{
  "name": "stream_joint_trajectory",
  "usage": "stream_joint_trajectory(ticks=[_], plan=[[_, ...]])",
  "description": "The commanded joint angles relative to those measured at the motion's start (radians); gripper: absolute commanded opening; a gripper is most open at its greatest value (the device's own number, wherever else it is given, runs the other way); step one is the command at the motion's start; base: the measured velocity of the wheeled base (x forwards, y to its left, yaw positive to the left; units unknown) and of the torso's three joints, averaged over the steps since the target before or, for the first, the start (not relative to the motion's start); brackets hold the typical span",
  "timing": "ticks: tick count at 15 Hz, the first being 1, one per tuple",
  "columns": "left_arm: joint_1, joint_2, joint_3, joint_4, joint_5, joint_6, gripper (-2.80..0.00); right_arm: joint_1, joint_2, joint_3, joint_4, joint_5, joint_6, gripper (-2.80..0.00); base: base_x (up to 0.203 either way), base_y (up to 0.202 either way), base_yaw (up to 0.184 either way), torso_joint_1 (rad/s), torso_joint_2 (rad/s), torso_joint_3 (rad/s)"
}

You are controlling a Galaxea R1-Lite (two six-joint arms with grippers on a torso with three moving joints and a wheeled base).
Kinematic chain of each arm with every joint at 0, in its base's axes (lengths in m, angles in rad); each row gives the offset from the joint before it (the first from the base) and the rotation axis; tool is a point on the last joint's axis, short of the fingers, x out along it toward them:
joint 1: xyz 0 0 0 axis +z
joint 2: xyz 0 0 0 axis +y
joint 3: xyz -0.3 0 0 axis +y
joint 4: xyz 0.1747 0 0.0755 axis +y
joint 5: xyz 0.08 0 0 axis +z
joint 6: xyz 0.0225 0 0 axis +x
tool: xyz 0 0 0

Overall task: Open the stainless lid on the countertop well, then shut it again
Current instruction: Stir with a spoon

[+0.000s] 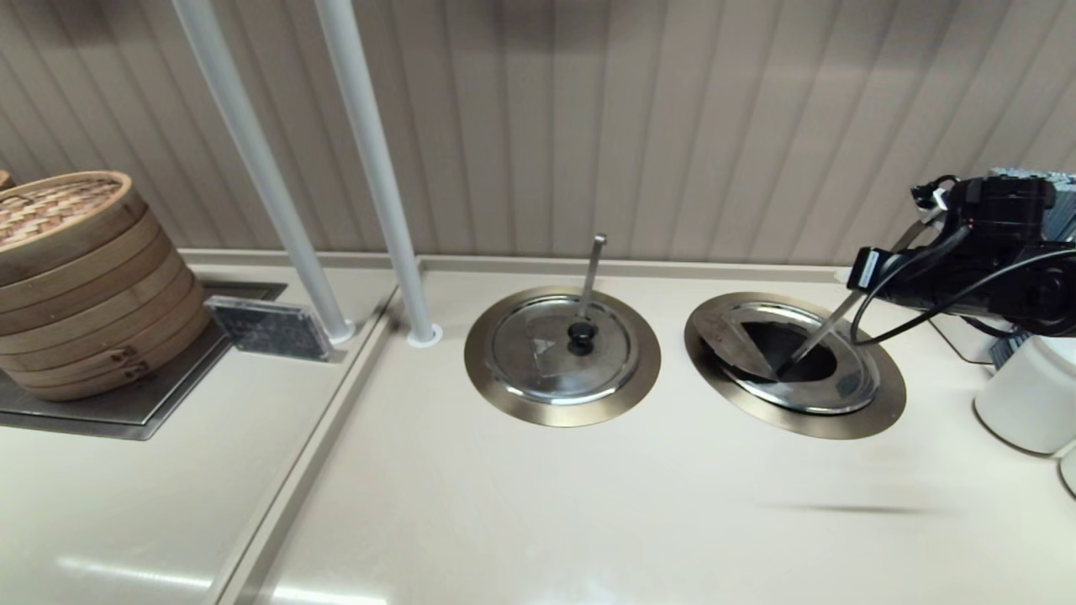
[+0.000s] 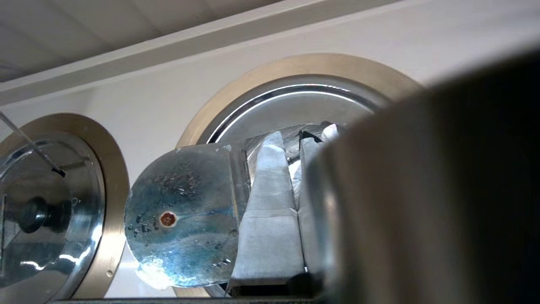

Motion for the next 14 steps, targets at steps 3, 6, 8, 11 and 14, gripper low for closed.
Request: stream_joint_trajectory(ticks=[3,6,8,11,14], plan=[[0.000,0.000,-0.001,0.000,0.000,0.000,-2.80,-0.092,0.022,0.020,-0.076,0.009,-0.062,-2.80,0.000,0.000,0.000,0.000,0.00,0.000],[0.000,0.000,-0.001,0.000,0.000,0.000,-2.80,-0.095,0.089,-0.024,-0.109,0.006,-0.065,-2.80,0.000,0.000,0.000,0.000,0.00,0.000],[0.000,0.000,-0.001,-0.001,0.000,0.000,-2.80,-0.083,0.136,-0.088,-0.110,-0.001,-0.063,-2.80,0.000,0.000,0.000,0.000,0.00,0.000],[0.000,0.000,-0.001,-0.001,0.000,0.000,-2.80,0.001,0.160,-0.122,-0.108,-0.041,-0.057,-2.80,0.000,0.000,0.000,0.000,0.00,0.000],[0.000,0.000,0.001,-0.001,0.000,0.000,-2.80,0.075,0.139,-0.123,-0.107,-0.048,-0.028,-2.80,0.000,0.000,0.000,0.000,0.00,0.000]])
